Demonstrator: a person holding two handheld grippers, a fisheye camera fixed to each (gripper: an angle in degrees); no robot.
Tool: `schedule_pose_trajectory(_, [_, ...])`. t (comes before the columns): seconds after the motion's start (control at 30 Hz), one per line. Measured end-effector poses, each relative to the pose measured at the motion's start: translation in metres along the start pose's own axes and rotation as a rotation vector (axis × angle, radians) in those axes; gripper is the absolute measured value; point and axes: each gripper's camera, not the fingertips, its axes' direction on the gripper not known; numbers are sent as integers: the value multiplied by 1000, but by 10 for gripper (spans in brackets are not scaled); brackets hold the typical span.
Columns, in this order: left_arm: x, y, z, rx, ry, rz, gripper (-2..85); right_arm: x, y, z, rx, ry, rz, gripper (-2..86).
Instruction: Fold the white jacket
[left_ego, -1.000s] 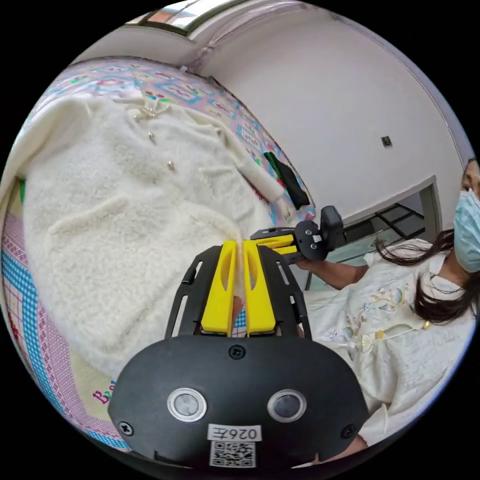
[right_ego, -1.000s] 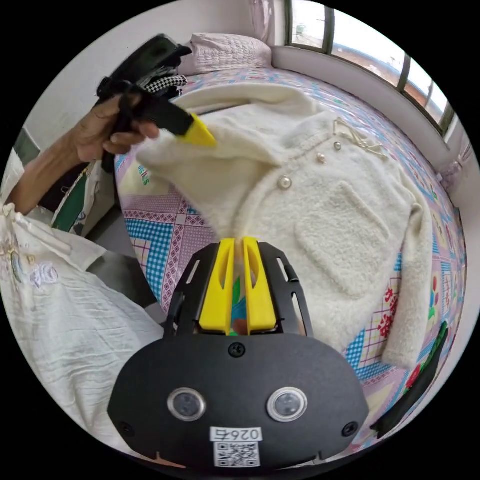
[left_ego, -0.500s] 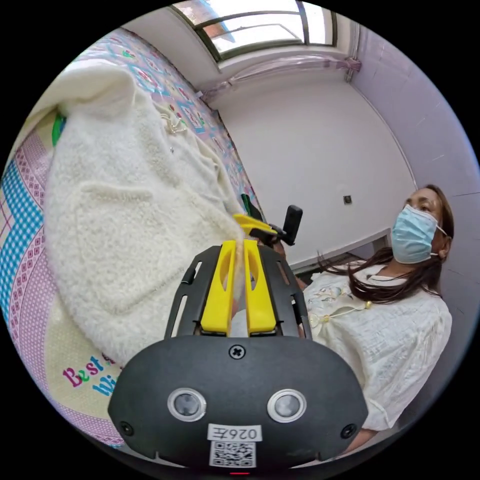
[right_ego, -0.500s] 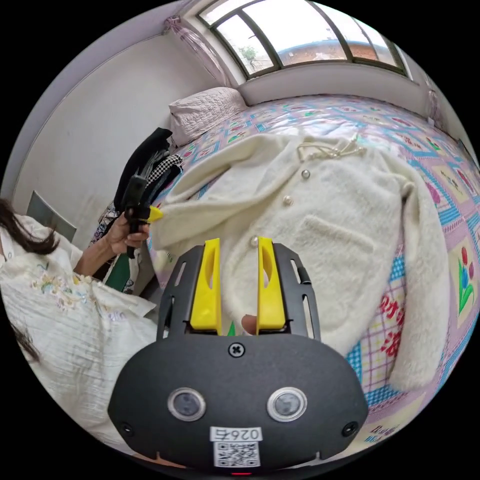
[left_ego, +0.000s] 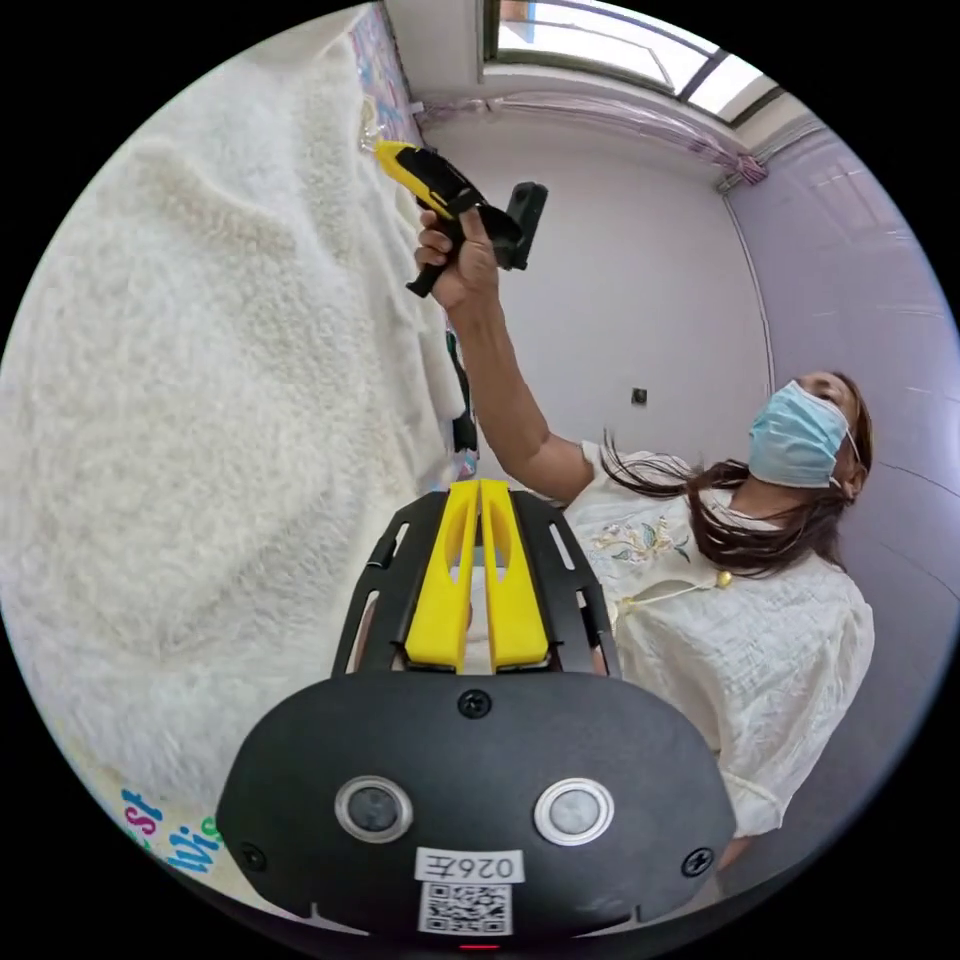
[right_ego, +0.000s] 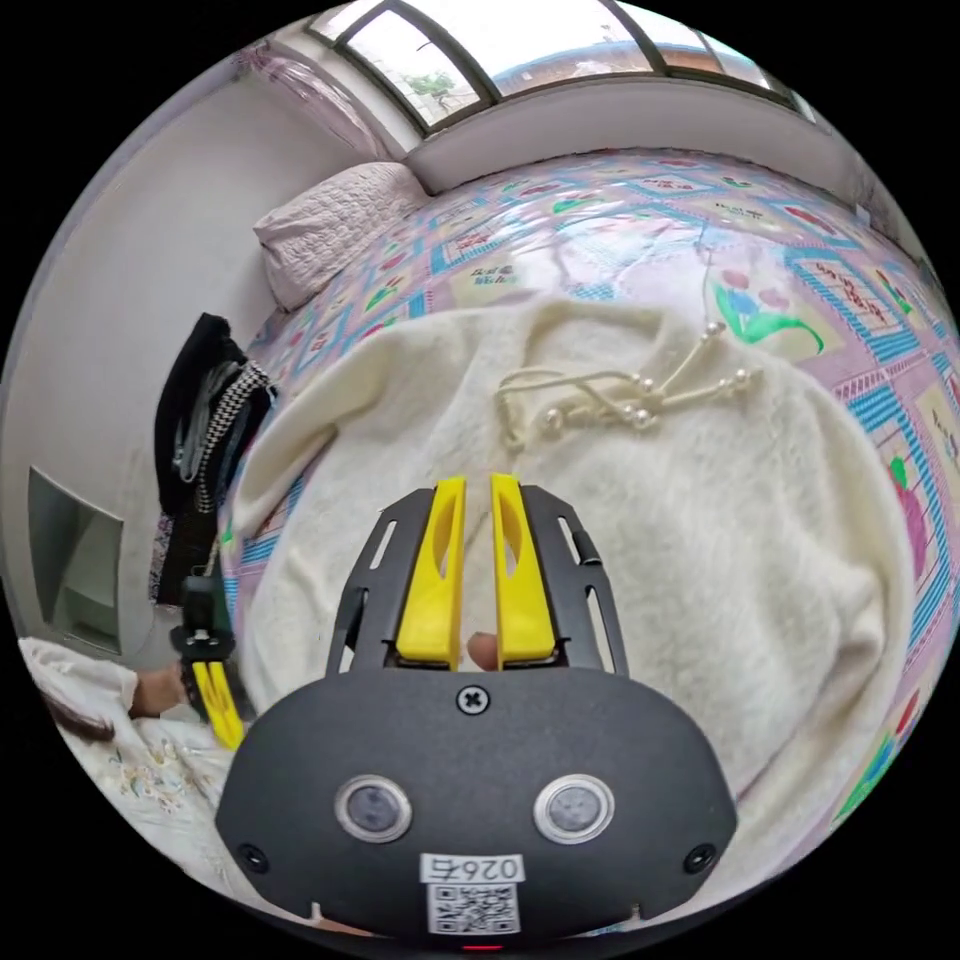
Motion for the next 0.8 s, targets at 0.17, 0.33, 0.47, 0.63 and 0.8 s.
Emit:
schedule_pose_trajectory(0.17, [30, -1, -23, 101, -48, 64, -9, -7, -58, 43, -113, 136, -121, 41])
schedule_pose_trajectory(0.33, [36, -59, -9, 58, -426, 171, -9, -20, -82, 77, -221, 63, -237, 63])
schedule_pose_trajectory(0.47, [12, -114, 16, 45, -530, 160, -10, -35, -91, 92, -265, 92, -287, 62])
schedule_pose_trajectory(0.63, [31, -167, 56, 15, -731, 215, -10, -70, -81, 81, -237, 477, -437, 15])
schedule_pose_trajectory(0.8, [70, -211, 77, 9, -982, 358, -10, -80, -66, 59, -165, 576, -469, 81])
